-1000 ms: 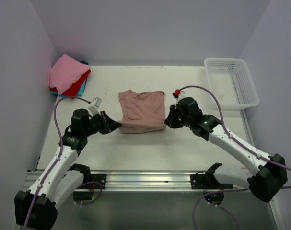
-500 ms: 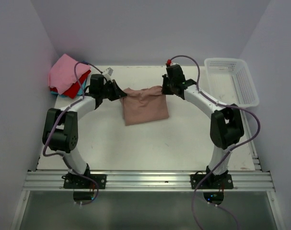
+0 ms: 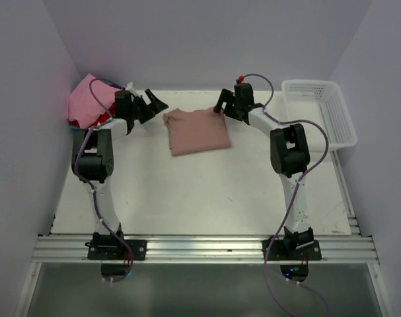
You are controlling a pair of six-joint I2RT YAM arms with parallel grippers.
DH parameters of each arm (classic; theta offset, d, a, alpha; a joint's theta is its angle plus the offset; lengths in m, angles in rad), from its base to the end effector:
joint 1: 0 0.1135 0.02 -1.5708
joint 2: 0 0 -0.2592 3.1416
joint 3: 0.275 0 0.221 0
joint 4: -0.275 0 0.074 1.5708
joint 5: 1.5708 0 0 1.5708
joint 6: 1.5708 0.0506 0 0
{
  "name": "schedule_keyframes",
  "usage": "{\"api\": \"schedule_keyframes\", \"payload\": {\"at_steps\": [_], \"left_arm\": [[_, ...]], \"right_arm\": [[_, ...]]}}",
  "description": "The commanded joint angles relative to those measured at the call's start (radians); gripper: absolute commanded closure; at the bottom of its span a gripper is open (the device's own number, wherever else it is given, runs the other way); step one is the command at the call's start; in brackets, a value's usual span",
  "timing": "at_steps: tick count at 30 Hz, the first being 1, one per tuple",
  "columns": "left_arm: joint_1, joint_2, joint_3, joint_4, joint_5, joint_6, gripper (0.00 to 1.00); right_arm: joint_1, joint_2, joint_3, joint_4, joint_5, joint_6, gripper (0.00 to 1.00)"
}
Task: Fold and stack the t-shirts
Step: Fold the tshirt
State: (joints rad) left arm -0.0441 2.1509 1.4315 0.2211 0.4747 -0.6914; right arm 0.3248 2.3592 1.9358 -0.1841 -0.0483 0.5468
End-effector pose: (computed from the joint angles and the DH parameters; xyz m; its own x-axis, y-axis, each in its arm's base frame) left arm 0.4647 -0.0437 0.1784 -0.6486 -0.5390 -0.5374 0.0348 0.6843 -0.7284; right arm 0.4964 0.1697 0.1925 -0.6474 0.3300 -0.6870 -0.0231 0.8925 0.4505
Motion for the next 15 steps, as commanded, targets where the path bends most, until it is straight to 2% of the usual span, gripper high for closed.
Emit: {"api": "schedule_keyframes", "payload": {"at_steps": [1, 5, 9, 11, 12, 13, 14, 15], "left_arm": [[0.043, -0.154, -0.035, 0.192, -0.016, -0.01, 0.0], [0.043, -0.249, -0.111, 0.227, 0.024, -0.011, 0.0], [0.043, -0.286, -0.198, 0.236, 0.068, -0.028, 0.0], [0.043, -0.278, -0.23, 0.19, 0.077, -0.011, 0.0], [0.043, -0.272, -0.239, 0.172, 0.087, 0.001, 0.0], [0.043, -0.249, -0.247, 0.15, 0.096, 0.009, 0.0], [0.043, -0.235, -0.25, 0.109, 0.108, 0.013, 0.0], [0.043, -0.218, -0.259, 0.098, 0.122, 0.015, 0.0]], "right_arm": [[-0.015, -0.161, -0.151, 0.286, -0.062, 0.062, 0.13], [-0.02, -0.287, -0.335, 0.396, -0.085, 0.028, 0.13], [-0.018, -0.389, -0.451, 0.41, -0.091, 0.005, 0.17], [-0.018, -0.411, -0.469, 0.361, -0.108, -0.004, 0.26], [-0.02, -0.405, -0.459, 0.336, -0.175, -0.005, 0.35], [-0.02, -0.385, -0.439, 0.299, -0.23, 0.002, 0.91], [-0.02, -0.324, -0.363, 0.196, -0.28, 0.021, 1.0], [-0.02, -0.272, -0.316, 0.152, -0.438, 0.042, 1.0]]}}
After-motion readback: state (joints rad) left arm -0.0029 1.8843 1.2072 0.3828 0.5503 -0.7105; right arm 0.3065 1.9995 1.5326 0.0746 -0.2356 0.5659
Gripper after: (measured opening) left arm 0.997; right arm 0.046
